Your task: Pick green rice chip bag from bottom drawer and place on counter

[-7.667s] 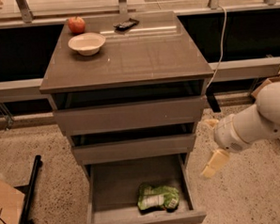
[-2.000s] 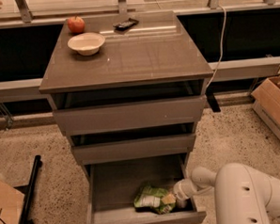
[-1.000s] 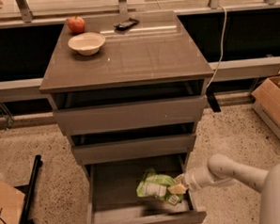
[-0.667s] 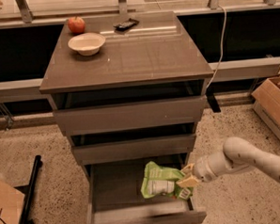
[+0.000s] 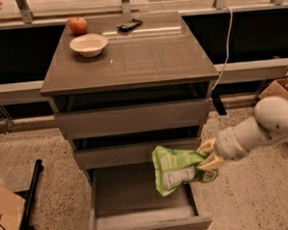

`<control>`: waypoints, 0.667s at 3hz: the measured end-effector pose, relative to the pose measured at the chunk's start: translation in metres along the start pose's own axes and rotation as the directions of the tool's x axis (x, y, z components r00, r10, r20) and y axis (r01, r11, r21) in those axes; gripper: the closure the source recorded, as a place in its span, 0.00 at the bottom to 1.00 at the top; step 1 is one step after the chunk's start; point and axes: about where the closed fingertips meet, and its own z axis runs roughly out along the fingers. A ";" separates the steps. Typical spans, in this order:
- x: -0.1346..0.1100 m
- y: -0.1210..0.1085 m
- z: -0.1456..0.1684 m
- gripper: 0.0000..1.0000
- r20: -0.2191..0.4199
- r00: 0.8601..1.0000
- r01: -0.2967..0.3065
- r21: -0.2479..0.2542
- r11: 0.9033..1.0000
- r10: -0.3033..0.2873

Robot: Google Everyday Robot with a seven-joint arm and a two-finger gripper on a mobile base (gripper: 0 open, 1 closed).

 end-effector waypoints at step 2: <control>-0.131 -0.117 -0.186 1.00 -0.216 0.951 0.283 0.312 0.907 -0.222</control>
Offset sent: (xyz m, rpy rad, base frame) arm 0.1637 -0.0455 0.3459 -0.2757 -0.6224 -0.0785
